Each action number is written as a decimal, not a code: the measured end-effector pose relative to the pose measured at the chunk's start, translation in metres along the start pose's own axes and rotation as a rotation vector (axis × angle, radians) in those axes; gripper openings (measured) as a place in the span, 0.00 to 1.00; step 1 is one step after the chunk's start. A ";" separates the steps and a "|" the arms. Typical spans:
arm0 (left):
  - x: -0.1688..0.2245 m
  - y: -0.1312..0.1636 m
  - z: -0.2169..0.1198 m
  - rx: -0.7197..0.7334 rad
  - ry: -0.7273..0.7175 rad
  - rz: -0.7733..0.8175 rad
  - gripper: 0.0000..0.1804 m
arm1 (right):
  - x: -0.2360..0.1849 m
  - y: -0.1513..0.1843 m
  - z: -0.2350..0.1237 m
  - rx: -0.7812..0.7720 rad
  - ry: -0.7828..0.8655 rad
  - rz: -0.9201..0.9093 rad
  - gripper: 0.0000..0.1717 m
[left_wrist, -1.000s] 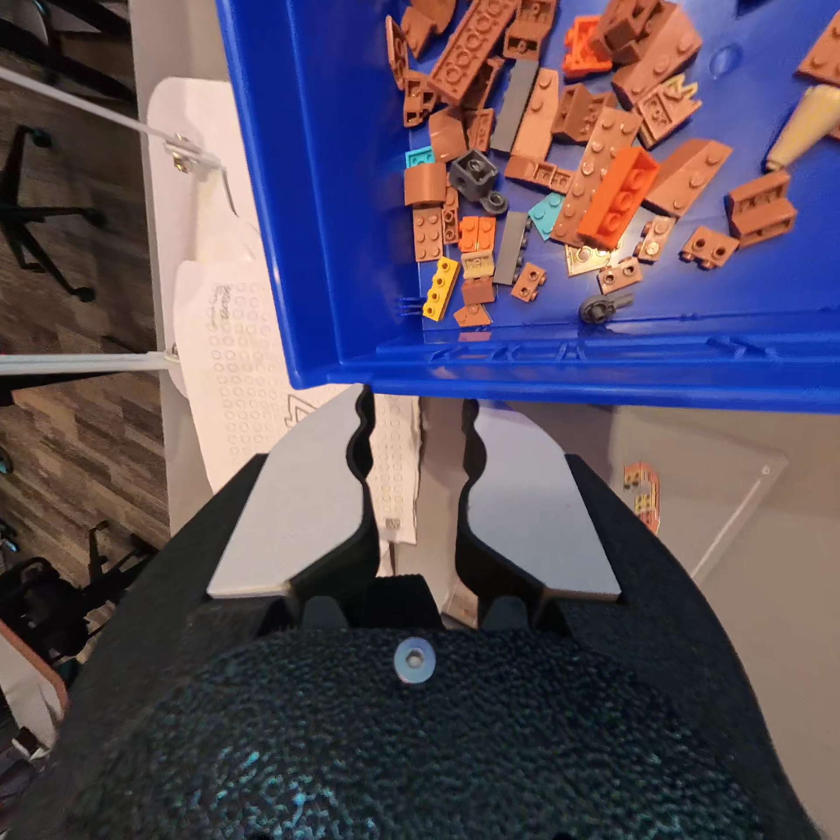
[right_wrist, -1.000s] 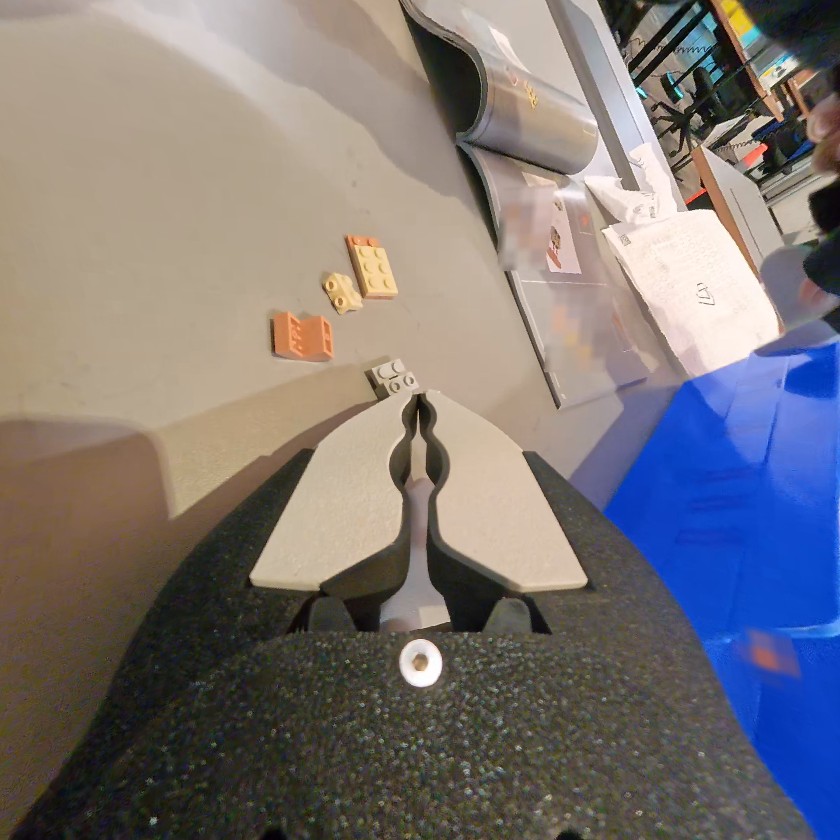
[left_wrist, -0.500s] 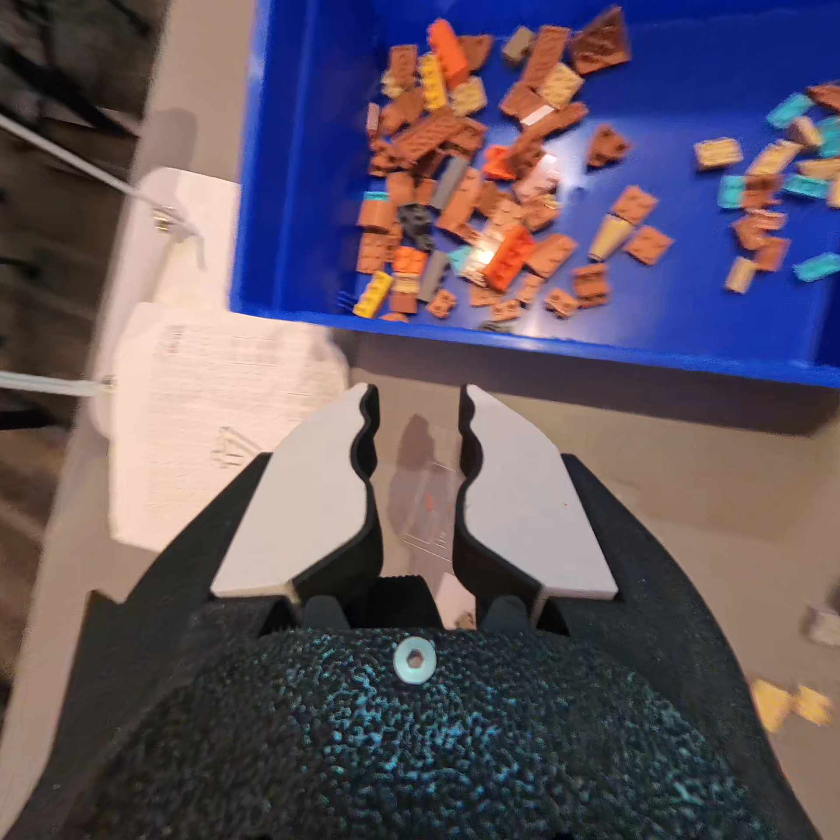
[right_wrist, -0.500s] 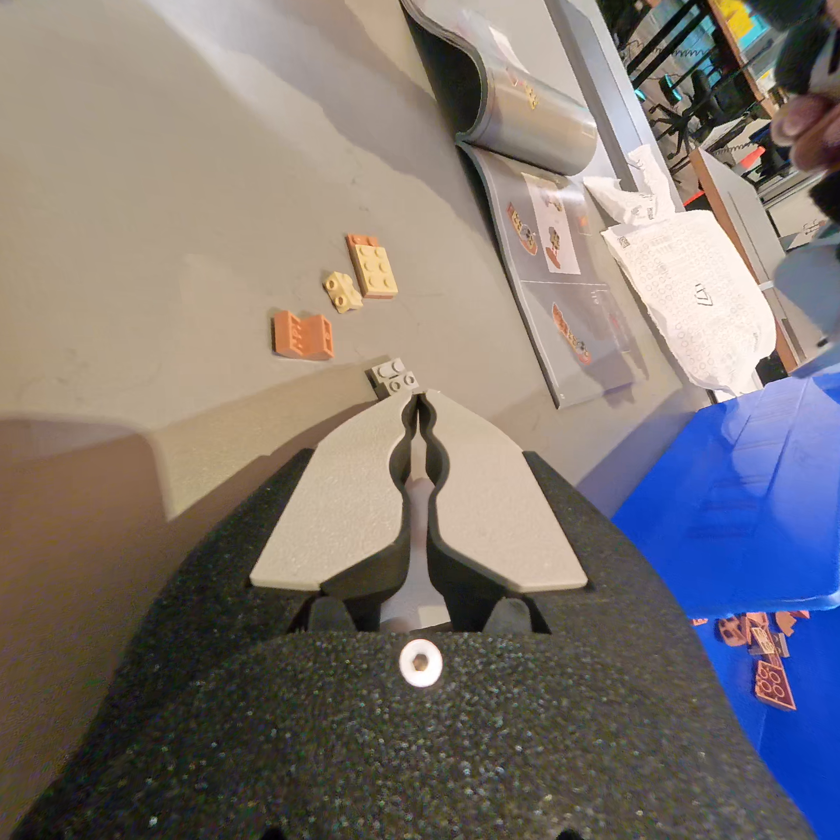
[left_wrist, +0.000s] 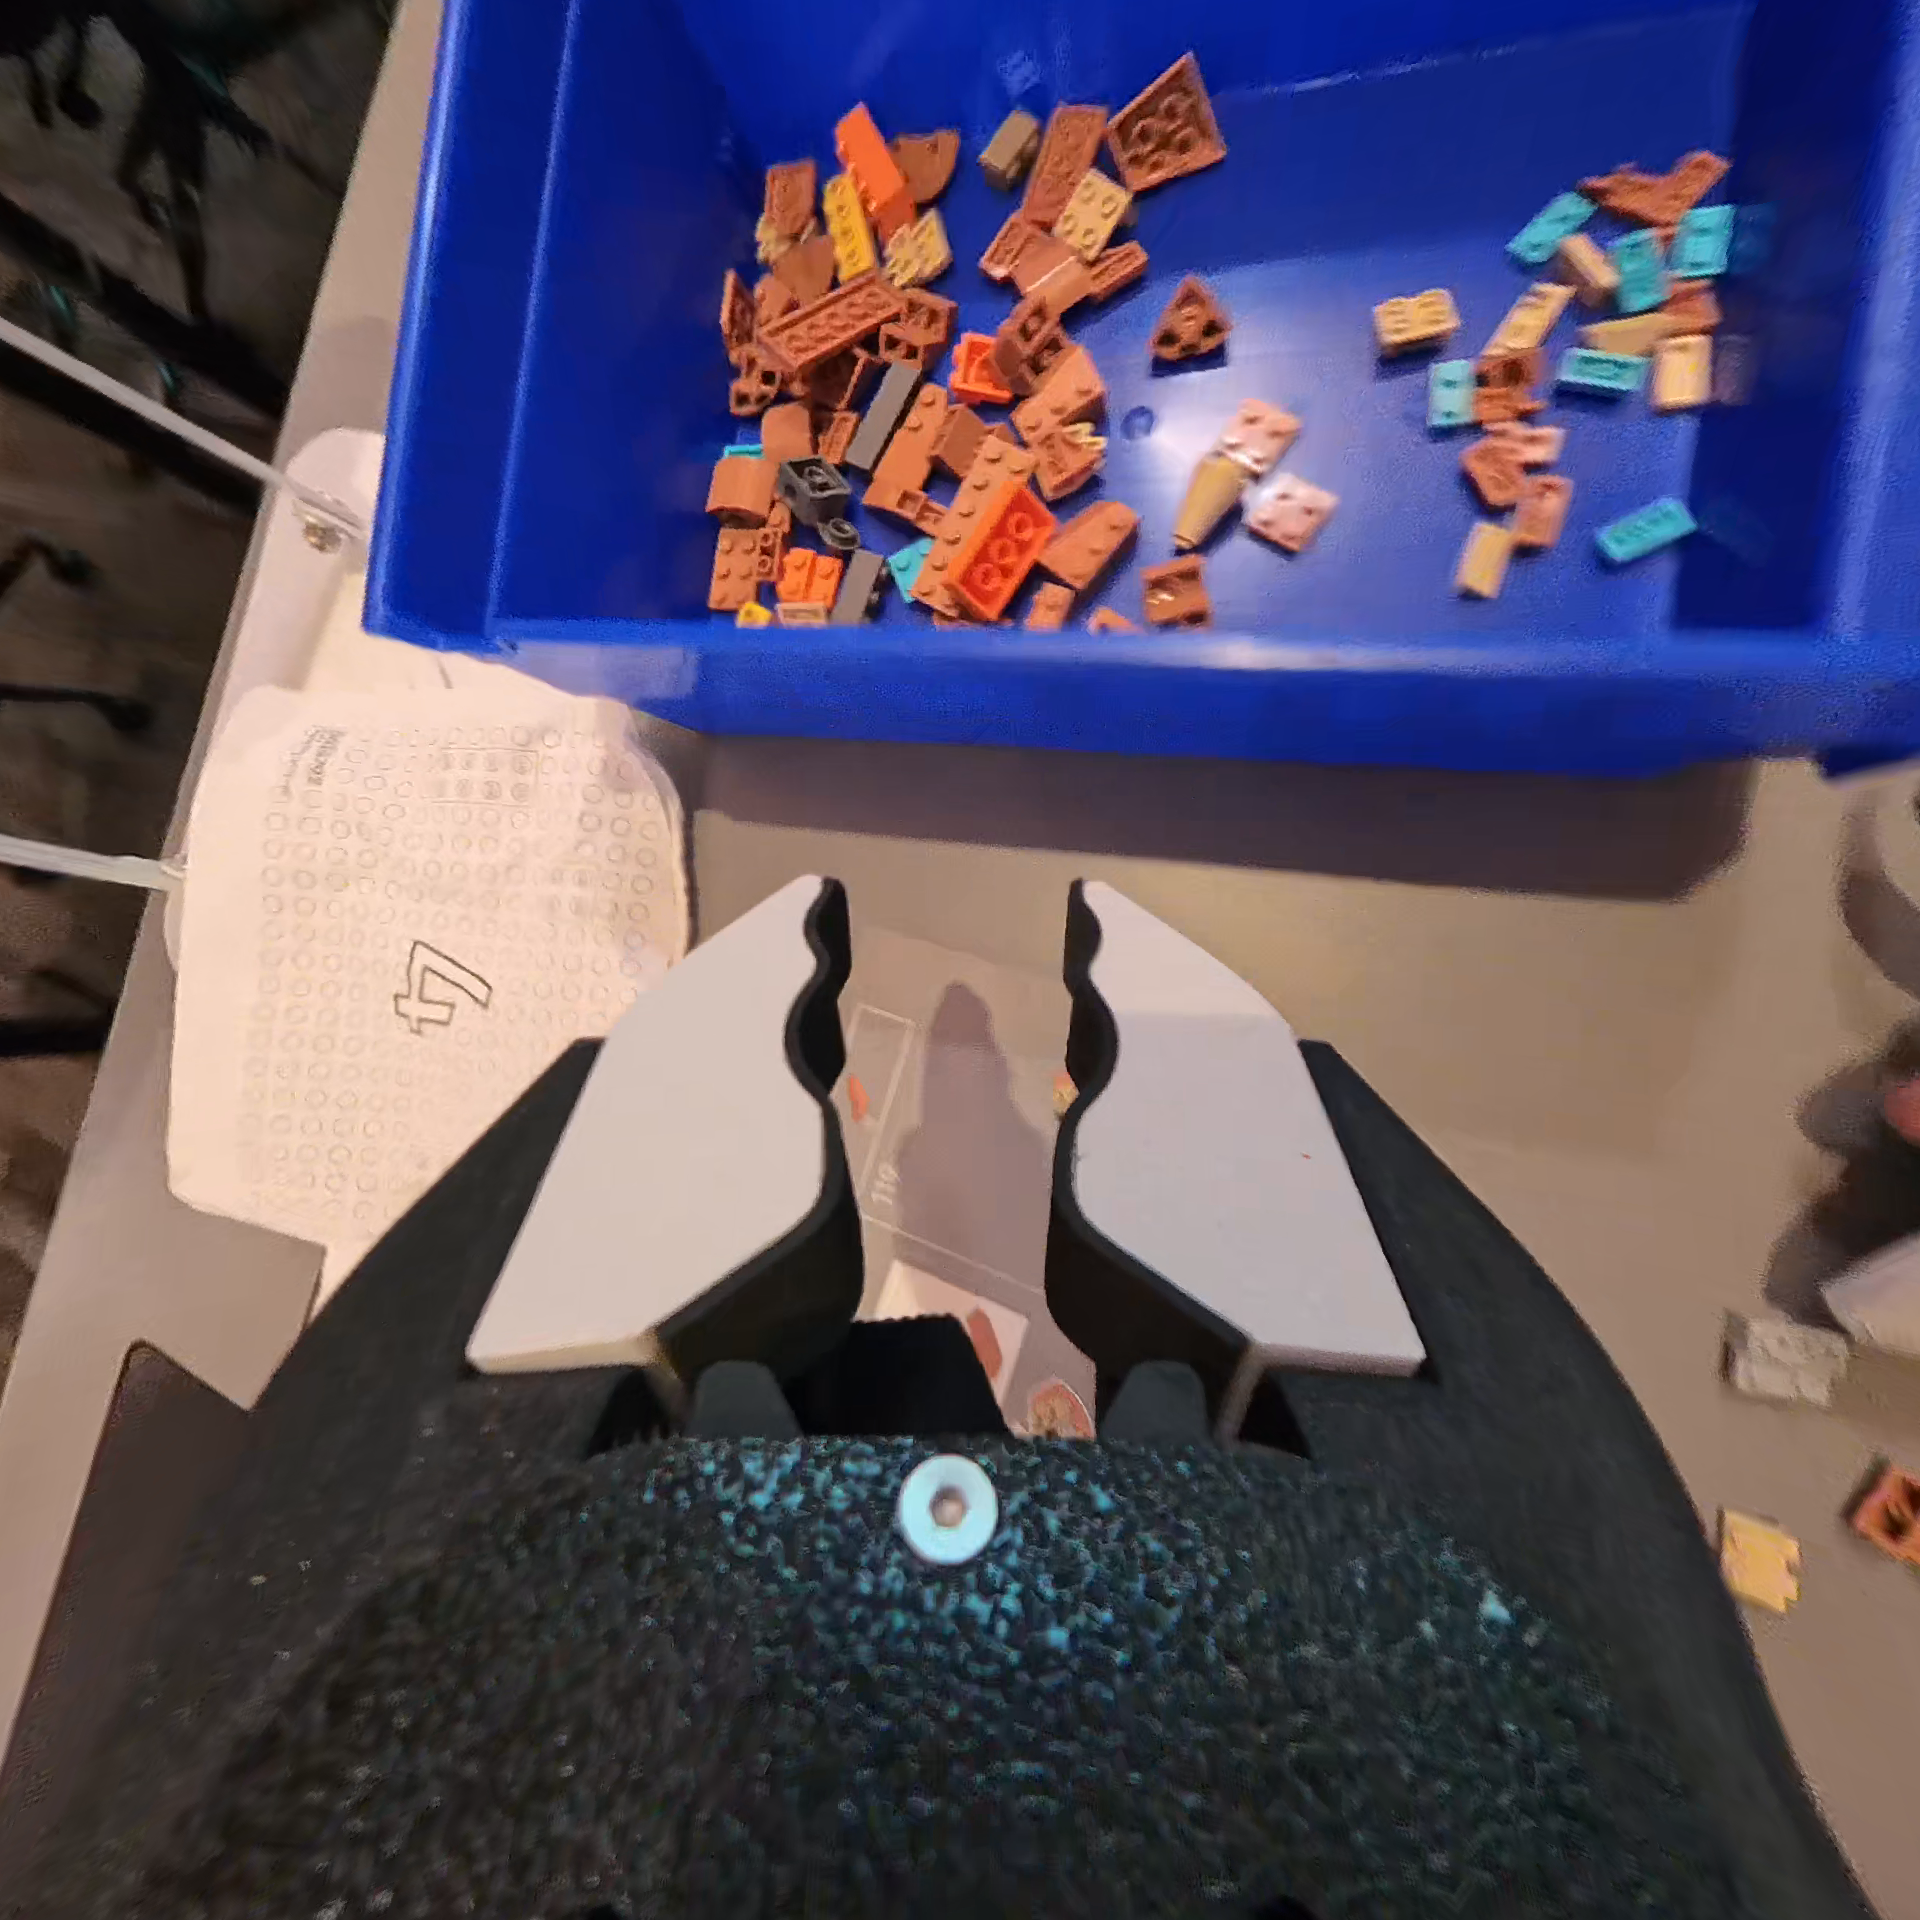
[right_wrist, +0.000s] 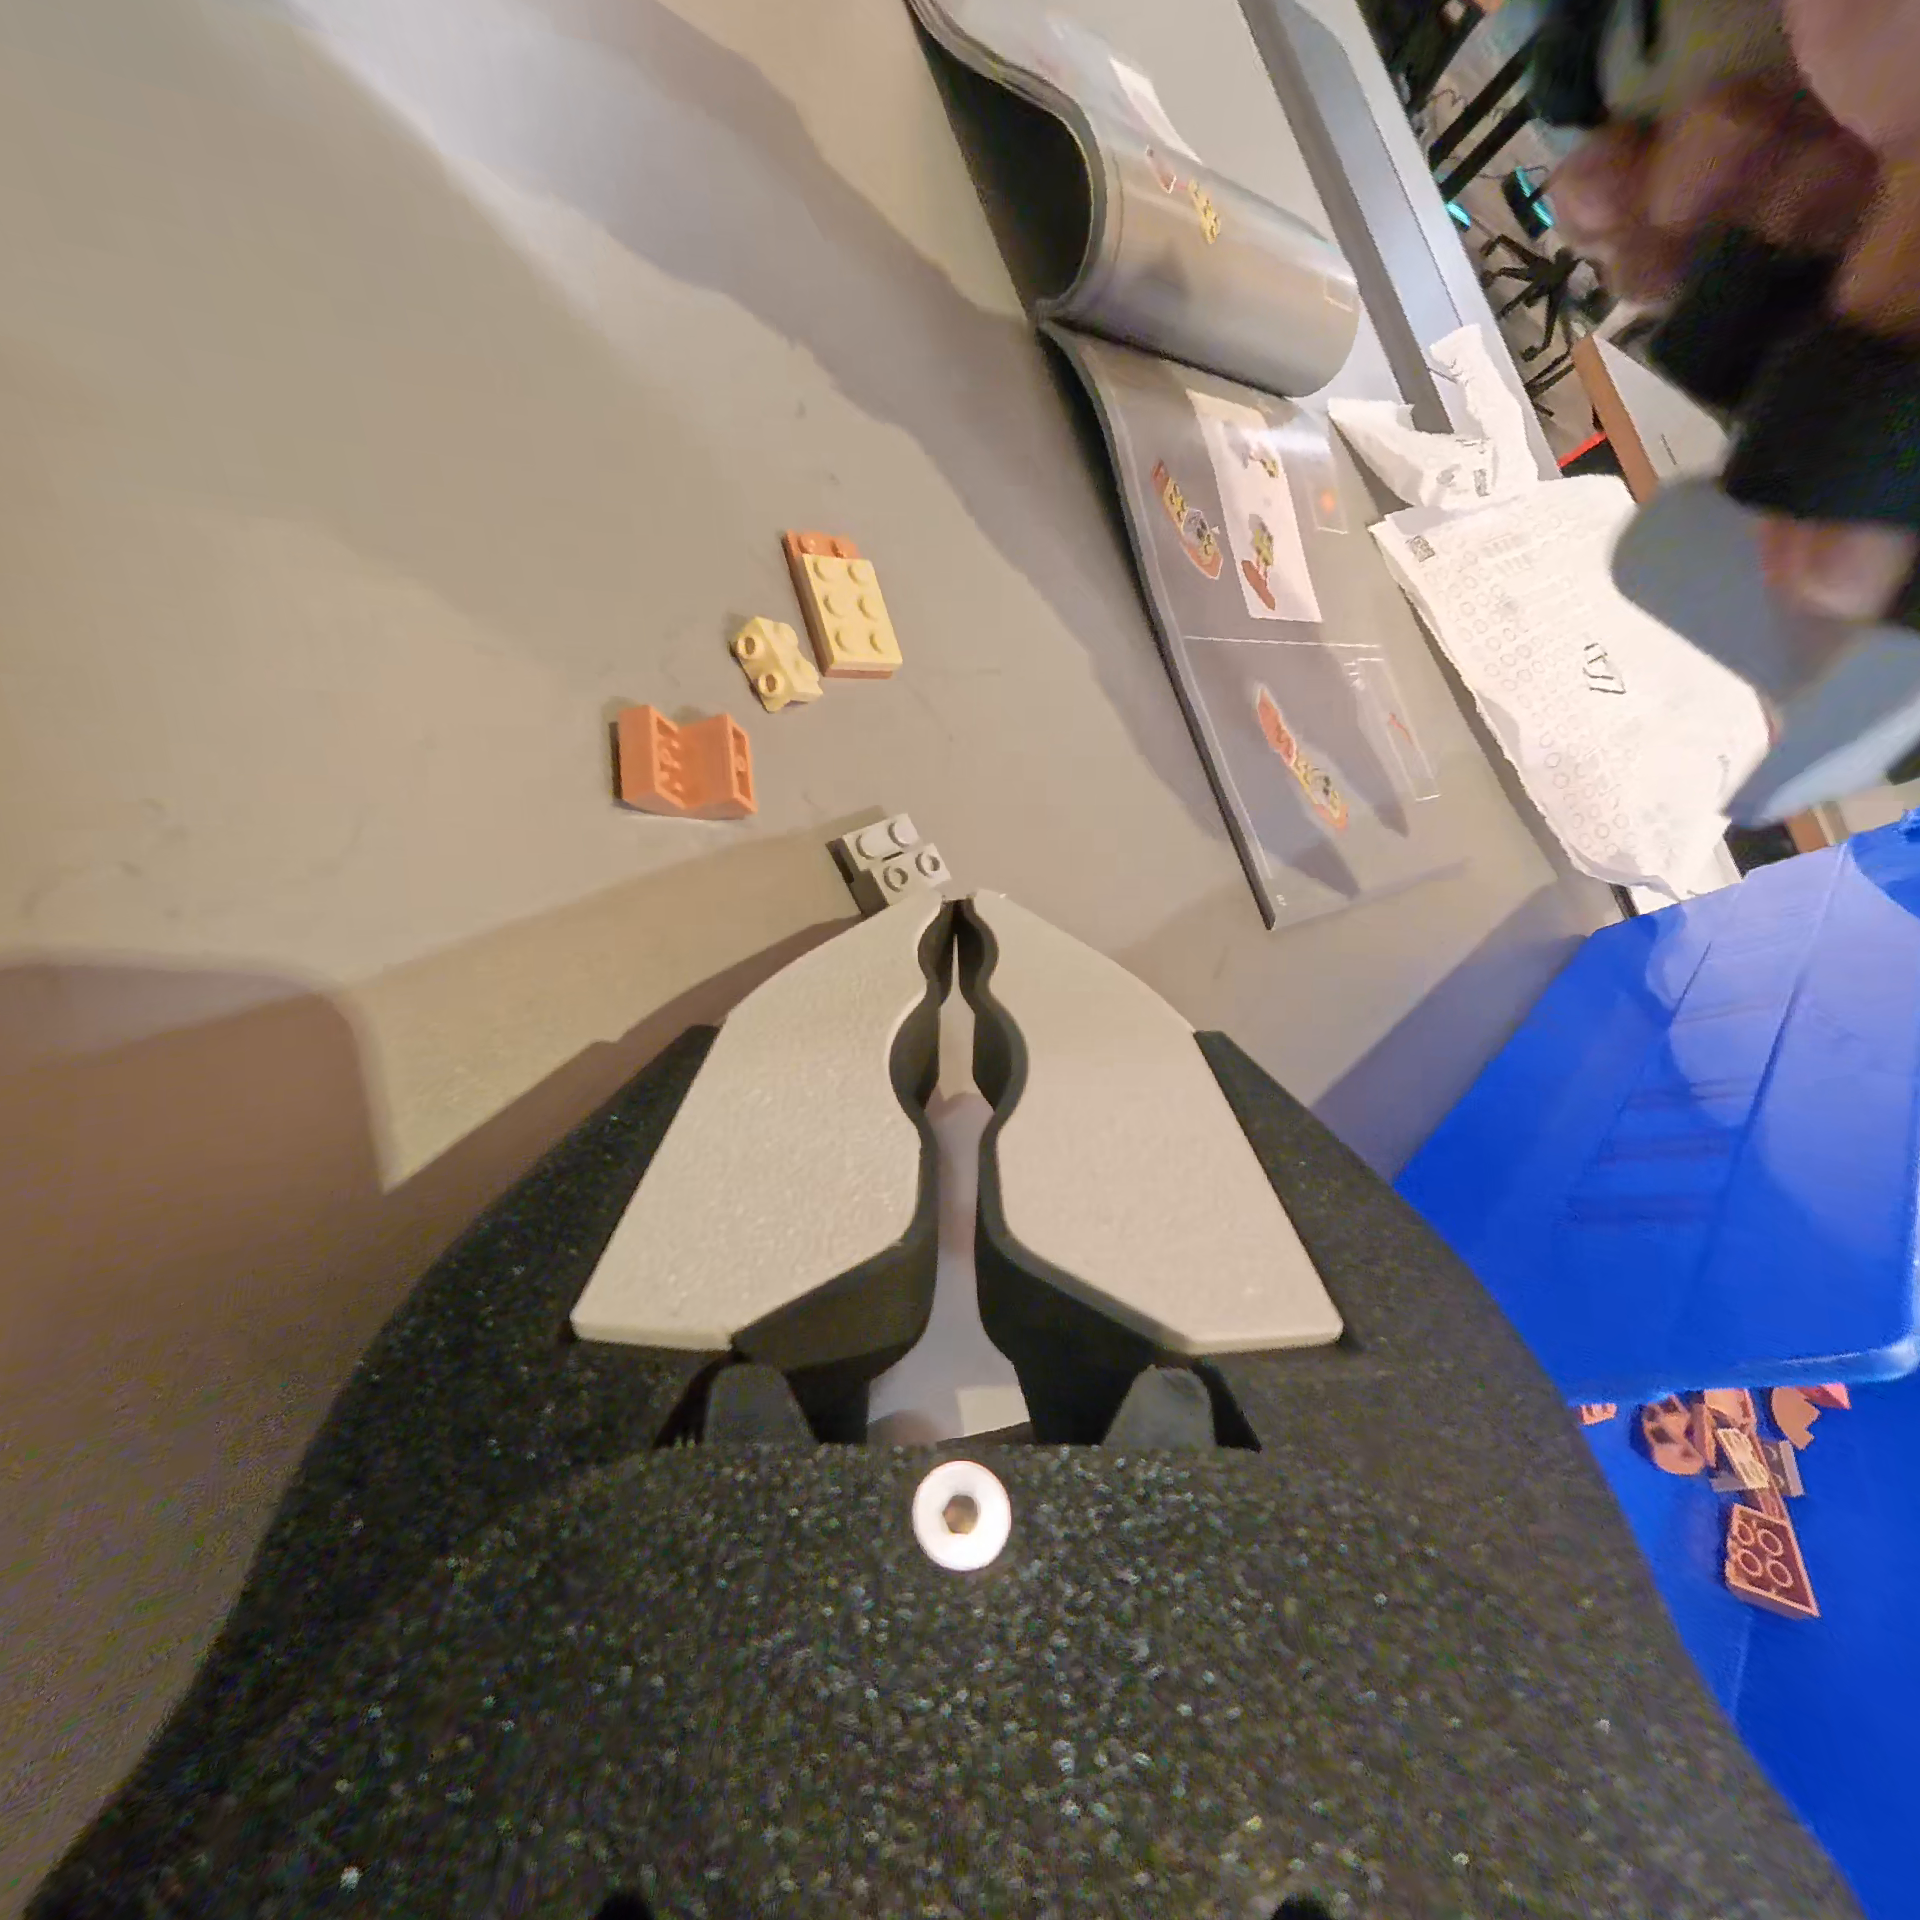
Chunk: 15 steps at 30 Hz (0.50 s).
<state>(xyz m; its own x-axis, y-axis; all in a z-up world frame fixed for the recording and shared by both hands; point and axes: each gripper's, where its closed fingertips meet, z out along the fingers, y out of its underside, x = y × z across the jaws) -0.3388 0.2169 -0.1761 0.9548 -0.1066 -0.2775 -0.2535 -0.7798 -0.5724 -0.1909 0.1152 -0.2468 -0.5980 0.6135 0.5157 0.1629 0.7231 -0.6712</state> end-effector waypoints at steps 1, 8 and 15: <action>0.008 0.006 -0.011 0.048 -0.001 0.013 0.22 | 0.000 0.000 0.000 0.002 -0.001 -0.002 0.00; 0.096 0.075 -0.056 0.244 0.140 0.231 0.21 | -0.001 -0.001 0.000 0.010 -0.006 -0.007 0.00; 0.133 0.103 -0.068 0.242 0.301 0.125 0.21 | 0.002 -0.002 -0.001 0.026 -0.016 0.026 0.00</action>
<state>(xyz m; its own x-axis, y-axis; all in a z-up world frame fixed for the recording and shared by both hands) -0.2273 0.0803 -0.2198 0.9079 -0.3956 -0.1384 -0.3654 -0.5856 -0.7236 -0.1911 0.1150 -0.2437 -0.6067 0.6265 0.4892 0.1582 0.6983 -0.6981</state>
